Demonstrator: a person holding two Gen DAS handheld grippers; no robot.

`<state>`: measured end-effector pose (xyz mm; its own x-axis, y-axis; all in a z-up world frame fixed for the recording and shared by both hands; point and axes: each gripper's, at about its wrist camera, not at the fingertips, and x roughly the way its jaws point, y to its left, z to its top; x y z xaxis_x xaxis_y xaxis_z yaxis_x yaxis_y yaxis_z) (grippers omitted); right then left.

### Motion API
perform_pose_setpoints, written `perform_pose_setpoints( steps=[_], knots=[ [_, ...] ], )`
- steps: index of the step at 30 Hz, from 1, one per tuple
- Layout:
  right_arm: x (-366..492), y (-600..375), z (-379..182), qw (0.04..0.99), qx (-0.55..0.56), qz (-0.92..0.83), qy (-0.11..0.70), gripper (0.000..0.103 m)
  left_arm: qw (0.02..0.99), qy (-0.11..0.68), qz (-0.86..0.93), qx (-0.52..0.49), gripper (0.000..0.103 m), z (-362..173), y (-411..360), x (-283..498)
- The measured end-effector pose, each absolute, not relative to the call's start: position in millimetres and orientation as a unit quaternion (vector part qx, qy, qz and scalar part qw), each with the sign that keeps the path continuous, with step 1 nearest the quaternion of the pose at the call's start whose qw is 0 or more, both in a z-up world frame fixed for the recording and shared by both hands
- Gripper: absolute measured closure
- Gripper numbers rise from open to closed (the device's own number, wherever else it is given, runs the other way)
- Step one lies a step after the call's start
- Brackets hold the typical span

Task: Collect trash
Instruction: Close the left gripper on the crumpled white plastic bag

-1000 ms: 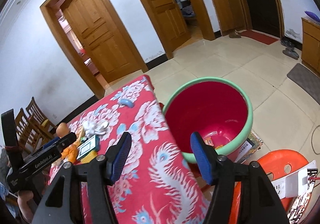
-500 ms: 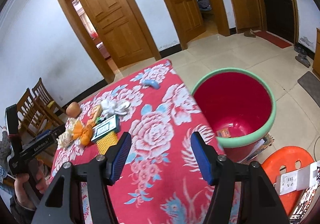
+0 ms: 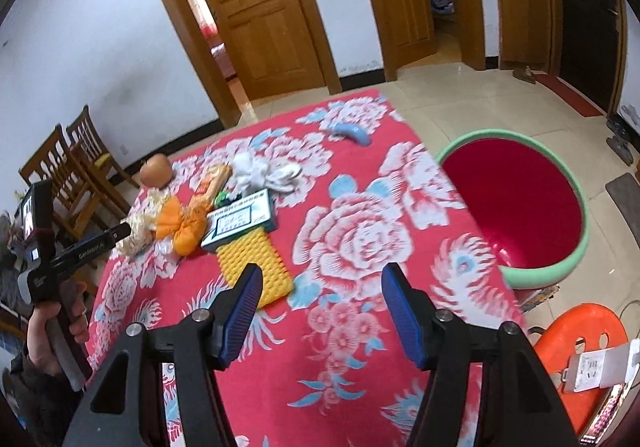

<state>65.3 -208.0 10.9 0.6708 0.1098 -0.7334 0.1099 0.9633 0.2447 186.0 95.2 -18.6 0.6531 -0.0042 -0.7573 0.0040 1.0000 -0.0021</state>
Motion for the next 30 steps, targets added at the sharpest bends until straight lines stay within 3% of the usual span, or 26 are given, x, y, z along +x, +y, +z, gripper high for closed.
perform_pose_setpoints(
  steps=[17, 21, 30],
  knots=[
    [105, -157, -41, 0.873, 0.104, 0.043, 0.474, 0.038, 0.896, 0.442, -0.014, -0.029, 0.023, -52, 107, 213],
    [107, -156, -46, 0.871, 0.103, 0.045, 0.479, 0.038, 0.893, 0.448, -0.021, -0.029, 0.038, -57, 105, 215],
    [108, -153, -50, 0.875, 0.092, 0.045, 0.474, 0.038, 0.899, 0.437, -0.024, -0.018, 0.046, -58, 100, 212]
  ],
)
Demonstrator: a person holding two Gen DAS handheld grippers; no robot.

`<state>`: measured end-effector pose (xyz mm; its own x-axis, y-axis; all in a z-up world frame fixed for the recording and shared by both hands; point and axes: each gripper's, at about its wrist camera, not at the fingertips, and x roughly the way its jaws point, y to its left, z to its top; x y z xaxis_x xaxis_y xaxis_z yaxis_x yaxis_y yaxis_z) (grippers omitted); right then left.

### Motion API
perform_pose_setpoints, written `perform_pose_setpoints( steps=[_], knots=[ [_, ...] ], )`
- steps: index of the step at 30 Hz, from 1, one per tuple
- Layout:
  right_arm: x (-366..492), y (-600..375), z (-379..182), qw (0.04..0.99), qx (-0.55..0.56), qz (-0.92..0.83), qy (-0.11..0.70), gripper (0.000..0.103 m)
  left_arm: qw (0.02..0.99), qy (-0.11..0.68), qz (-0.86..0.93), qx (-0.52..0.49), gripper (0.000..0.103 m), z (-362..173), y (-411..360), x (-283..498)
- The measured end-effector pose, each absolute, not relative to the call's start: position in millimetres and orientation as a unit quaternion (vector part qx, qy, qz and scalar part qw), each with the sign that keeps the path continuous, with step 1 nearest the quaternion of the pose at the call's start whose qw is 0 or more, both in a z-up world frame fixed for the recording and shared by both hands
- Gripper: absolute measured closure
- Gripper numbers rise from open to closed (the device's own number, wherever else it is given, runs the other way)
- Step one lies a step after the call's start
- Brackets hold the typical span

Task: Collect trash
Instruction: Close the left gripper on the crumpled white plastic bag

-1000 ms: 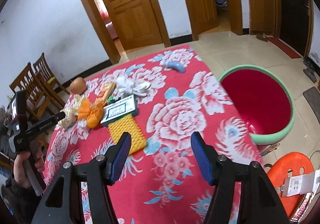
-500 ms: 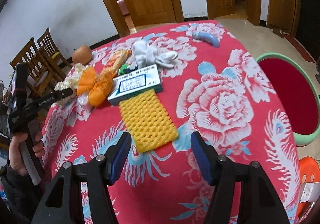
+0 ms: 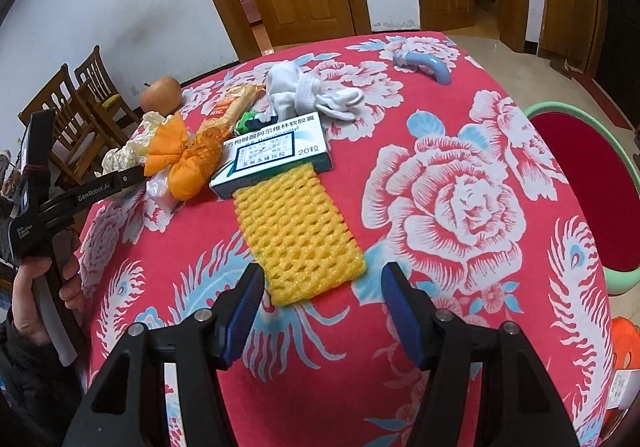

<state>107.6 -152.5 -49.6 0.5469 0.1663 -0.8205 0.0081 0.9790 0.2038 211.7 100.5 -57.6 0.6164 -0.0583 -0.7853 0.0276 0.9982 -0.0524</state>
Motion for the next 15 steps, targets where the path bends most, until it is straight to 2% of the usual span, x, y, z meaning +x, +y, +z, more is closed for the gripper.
perform_pose_setpoints(
  steps=[4, 6, 10, 15],
  knots=[
    [107, -152, -50, 0.876, 0.09, 0.049, 0.472, 0.041, 0.9, 0.434, -0.022, -0.023, 0.047, -55, 102, 208],
    [105, -152, -49, 0.877, 0.088, 0.048, 0.47, 0.047, 0.9, 0.434, -0.023, -0.027, 0.047, -53, 102, 205],
    [104, -154, -49, 0.877, 0.089, 0.053, 0.469, 0.054, 0.903, 0.428, -0.028, -0.029, 0.047, -46, 100, 196],
    [102, -151, -50, 0.877, 0.086, 0.065, 0.468, 0.071, 0.906, 0.421, -0.04, -0.033, 0.047, -36, 93, 182]
  ],
)
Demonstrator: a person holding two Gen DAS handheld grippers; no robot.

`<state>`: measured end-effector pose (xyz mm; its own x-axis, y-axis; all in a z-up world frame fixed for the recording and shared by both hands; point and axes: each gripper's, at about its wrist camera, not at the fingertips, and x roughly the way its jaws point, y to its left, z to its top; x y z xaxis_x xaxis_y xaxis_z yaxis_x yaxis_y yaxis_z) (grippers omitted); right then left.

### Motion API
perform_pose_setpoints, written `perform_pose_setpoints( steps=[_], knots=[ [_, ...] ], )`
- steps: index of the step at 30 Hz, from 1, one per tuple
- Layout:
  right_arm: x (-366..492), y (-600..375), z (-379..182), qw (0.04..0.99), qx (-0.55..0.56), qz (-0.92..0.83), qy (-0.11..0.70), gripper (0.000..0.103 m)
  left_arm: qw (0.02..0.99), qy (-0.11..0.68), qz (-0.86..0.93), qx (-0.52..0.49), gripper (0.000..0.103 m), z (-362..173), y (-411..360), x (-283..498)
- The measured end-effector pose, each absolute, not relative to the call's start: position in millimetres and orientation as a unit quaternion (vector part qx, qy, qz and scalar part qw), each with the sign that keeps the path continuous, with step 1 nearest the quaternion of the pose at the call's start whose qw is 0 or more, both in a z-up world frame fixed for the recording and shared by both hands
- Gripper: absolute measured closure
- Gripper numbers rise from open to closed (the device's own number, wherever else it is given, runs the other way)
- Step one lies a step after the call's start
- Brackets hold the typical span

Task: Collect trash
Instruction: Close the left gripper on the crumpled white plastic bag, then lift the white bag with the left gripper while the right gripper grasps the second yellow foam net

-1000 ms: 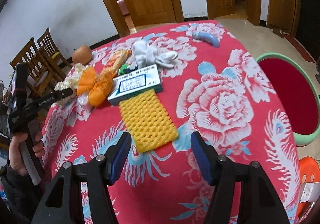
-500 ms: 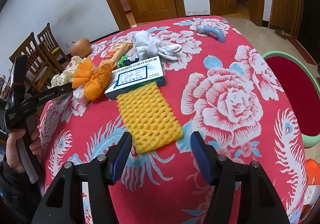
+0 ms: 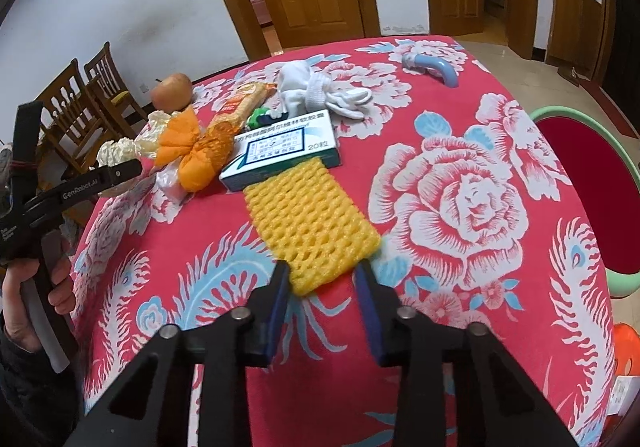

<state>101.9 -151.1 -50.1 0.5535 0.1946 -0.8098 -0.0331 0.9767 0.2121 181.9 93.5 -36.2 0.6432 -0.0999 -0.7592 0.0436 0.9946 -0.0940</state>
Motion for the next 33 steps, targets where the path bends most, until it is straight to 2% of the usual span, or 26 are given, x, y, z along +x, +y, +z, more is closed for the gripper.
perform_pose_setpoints(
  steps=[6, 12, 33],
  knots=[
    [98, -152, -52, 0.876, 0.094, 0.073, 0.467, 0.087, 0.906, 0.418, -0.055, -0.038, 0.047, -28, 86, 169],
    [93, -157, -52, 0.875, 0.115, 0.079, 0.464, 0.092, 0.905, 0.419, -0.062, -0.035, 0.047, -26, 77, 161],
    [61, -197, -17, 0.899, 0.143, 0.059, 0.409, 0.093, 0.913, 0.394, -0.108, -0.009, 0.046, 6, 31, 131]
  ],
)
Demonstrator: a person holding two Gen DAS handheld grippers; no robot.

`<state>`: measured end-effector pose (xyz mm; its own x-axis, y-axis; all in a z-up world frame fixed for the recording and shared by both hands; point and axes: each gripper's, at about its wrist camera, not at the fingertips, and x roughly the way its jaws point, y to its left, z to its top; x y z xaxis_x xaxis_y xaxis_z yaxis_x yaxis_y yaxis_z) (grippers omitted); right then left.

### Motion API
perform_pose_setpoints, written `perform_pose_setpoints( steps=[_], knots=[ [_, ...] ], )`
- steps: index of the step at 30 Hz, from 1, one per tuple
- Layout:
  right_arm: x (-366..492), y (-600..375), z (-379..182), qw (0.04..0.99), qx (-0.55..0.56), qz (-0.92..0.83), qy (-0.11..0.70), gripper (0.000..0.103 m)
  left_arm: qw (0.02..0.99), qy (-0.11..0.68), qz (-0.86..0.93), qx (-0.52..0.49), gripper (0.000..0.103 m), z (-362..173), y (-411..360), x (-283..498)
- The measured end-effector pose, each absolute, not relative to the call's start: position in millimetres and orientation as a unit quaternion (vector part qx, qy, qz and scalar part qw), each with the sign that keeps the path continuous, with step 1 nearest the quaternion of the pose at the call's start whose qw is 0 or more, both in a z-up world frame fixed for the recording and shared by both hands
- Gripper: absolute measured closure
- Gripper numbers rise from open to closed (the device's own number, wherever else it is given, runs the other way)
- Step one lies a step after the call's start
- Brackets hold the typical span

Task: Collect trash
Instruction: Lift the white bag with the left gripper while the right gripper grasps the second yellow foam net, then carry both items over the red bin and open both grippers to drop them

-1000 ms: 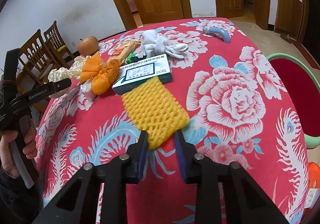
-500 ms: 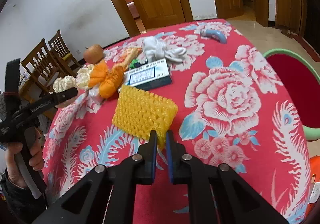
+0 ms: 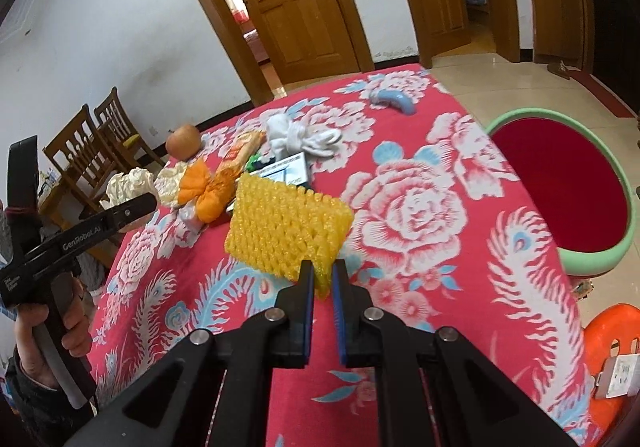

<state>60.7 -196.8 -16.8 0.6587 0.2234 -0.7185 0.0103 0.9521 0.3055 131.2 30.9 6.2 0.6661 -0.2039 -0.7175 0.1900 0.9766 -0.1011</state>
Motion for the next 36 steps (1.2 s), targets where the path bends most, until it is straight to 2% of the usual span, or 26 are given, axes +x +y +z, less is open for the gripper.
perform_pose_setpoints(
  steps=[16, 36],
  knots=[
    [44, -259, 4, 0.915, 0.172, 0.013, 0.366, 0.093, 0.905, 0.392, -0.163, -0.003, 0.046, 22, -26, 121],
    [27, -346, 8, 0.913, 0.232, -0.074, 0.328, 0.092, 0.885, 0.393, -0.247, 0.033, 0.046, 22, -139, 128]
  ],
)
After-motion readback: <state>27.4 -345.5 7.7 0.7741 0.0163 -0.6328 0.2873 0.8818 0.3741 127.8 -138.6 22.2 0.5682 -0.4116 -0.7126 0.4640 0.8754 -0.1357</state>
